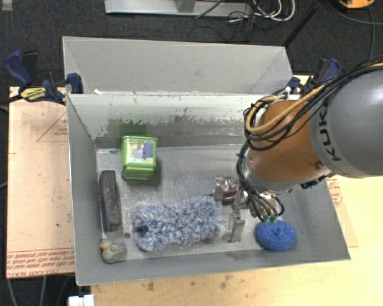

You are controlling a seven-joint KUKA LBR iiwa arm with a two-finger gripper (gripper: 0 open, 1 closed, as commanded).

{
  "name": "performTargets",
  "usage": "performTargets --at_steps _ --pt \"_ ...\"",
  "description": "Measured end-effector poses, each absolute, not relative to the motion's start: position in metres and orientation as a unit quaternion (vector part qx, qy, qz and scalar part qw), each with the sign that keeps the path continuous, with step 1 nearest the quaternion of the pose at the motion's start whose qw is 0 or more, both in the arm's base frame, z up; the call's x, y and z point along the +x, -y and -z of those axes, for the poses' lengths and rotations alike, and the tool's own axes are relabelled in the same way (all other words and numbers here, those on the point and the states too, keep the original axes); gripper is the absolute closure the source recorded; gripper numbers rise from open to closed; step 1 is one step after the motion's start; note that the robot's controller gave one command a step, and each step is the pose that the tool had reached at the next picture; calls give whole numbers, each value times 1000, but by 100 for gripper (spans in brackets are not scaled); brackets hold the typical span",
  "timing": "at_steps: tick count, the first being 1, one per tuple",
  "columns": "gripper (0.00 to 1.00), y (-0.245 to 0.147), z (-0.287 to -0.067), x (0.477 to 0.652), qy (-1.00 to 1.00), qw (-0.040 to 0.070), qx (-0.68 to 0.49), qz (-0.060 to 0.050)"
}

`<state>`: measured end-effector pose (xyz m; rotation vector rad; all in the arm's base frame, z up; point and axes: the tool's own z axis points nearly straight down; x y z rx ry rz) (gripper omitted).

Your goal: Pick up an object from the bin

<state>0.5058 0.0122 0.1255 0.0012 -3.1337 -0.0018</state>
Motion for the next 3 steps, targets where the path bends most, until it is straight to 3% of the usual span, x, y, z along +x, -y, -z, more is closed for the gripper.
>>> performTargets --at_steps 1,2,3 --pt "0 -12 -130 508 1000 0 0 1" --pt "100 -54 -71 518 997 2 79 1" --pt "100 -54 -71 518 997 2 79 1"
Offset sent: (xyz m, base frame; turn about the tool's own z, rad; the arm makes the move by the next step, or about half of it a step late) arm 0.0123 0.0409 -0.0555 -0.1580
